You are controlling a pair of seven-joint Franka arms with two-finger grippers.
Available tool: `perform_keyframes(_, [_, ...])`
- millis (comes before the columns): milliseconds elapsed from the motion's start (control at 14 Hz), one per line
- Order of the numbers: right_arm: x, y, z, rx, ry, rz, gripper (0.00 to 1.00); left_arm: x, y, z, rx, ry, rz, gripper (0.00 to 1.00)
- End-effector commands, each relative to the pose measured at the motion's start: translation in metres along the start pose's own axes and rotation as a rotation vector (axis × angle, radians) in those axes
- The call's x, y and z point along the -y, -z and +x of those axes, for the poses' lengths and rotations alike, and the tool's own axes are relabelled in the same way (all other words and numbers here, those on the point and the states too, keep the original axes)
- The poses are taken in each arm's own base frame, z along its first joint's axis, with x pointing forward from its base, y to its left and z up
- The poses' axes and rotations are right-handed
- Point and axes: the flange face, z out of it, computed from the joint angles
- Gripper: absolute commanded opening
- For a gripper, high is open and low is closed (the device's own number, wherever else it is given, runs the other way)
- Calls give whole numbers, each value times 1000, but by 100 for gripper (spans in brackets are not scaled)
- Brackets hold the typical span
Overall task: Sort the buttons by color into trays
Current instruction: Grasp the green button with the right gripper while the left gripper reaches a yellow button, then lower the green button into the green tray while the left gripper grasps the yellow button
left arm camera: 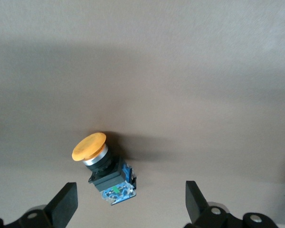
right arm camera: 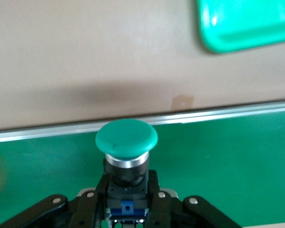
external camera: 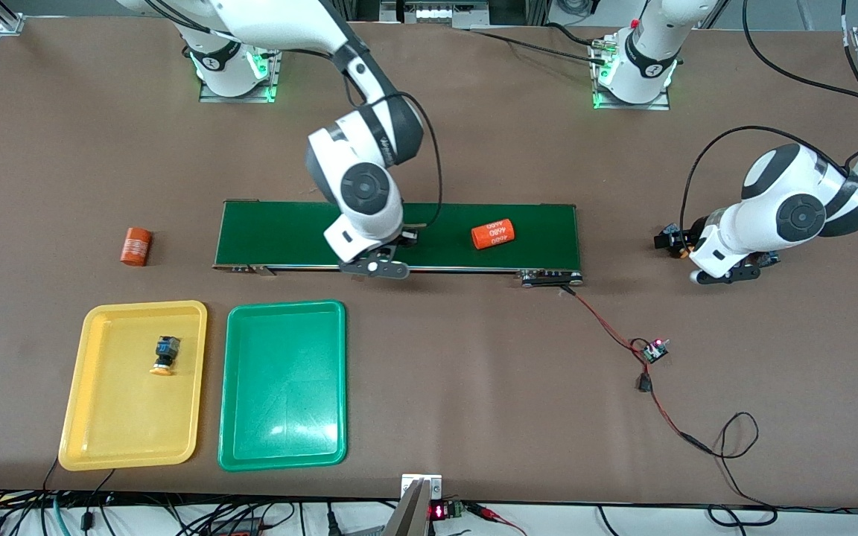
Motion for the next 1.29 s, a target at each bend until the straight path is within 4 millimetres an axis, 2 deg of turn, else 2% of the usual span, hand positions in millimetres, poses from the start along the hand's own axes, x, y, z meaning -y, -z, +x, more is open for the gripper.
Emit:
perform_keyframes(0, [-41,51,35,-33,-72,53,0,-13,20,8,-31,6,10,100])
perform_keyframes(143, [-74,56,63,-64,-114,31,0,-10,24,13,-41,9,15,100])
perform_keyframes(215, [-91,52,79,-92,-124,3,0,-15,29,16,-52,18,15,100])
perform_keyframes(287, [-106,46,95,-108,-123,-14,0,-8,34,24,-62,33,23,100])
perform_keyframes(358, [-123,43,114,-113,-97,-13,0,-13,32,27,-65,28,55,100])
perform_keyframes(430, [-133,38,125,-109,-65,-18,0,-10,30,29,-65,37,68,100])
perform_keyframes(573, [-155,25,140,-95,22,-34,0,16,18,39,-51,97,74,100])
perform_keyframes(716, [-182,10,157,-65,99,-21,0,30,22,44,-63,128,66,100])
perform_keyframes(788, [-190,4,164,-52,132,-3,0,32,26,47,-81,122,61,100])
perform_keyframes(931, [-203,-6,180,-34,198,29,0,50,19,49,-48,134,-11,100])
perform_keyframes(1075, [-204,-22,192,-38,257,21,0,68,14,48,-31,152,-30,100])
perform_keyframes(1218, [-203,-38,207,-52,283,9,0,60,23,41,-31,168,4,100])
